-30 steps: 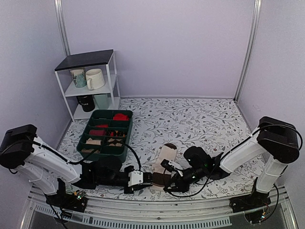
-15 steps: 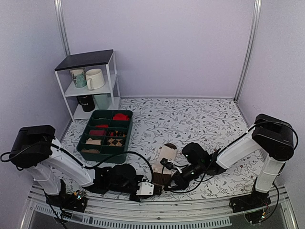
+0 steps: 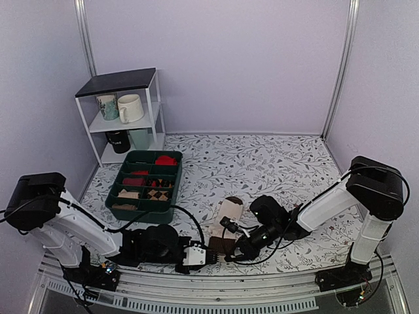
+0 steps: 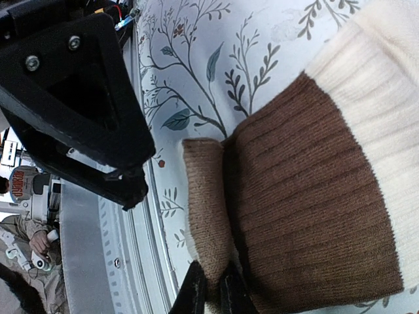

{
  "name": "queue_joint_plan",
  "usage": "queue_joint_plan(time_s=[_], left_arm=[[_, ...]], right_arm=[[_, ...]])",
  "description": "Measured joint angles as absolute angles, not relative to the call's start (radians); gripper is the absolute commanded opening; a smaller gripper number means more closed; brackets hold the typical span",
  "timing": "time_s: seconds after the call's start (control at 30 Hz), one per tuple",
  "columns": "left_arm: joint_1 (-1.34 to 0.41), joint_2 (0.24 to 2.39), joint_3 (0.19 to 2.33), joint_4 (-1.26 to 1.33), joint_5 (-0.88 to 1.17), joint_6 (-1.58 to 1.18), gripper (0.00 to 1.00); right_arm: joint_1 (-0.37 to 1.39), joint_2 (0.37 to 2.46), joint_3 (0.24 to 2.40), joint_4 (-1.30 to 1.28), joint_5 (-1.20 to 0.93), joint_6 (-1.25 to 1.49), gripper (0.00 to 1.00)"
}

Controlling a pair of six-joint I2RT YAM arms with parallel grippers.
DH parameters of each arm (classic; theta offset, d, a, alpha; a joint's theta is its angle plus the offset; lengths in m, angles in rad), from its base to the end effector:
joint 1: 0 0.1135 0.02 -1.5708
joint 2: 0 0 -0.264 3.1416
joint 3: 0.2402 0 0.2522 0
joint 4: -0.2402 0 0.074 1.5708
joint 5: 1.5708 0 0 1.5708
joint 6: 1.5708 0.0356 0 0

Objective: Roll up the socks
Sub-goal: Roll the sock at the center of the board.

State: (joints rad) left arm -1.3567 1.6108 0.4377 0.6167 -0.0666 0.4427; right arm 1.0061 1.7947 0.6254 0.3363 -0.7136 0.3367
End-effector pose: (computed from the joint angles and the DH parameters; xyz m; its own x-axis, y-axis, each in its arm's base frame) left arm 0.0605 -0.2670 0.1168 0.3111 0.5808 -0.7522 0.9182 0.0204 0.3955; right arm 0.1395 0.2637 0.0942 -0.6626 -0.5792 -0.4749 -0.6944 0.2373 0.6794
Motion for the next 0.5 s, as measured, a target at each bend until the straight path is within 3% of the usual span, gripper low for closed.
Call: queue_joint_plan(time_s=[0.5], left_arm=[[-1.357,1.71,0.478,0.625,-0.071,0.469,0.42]], right_arm=[[1.006,1.795,0.625,0.336,-0.714,0.336,0.06]])
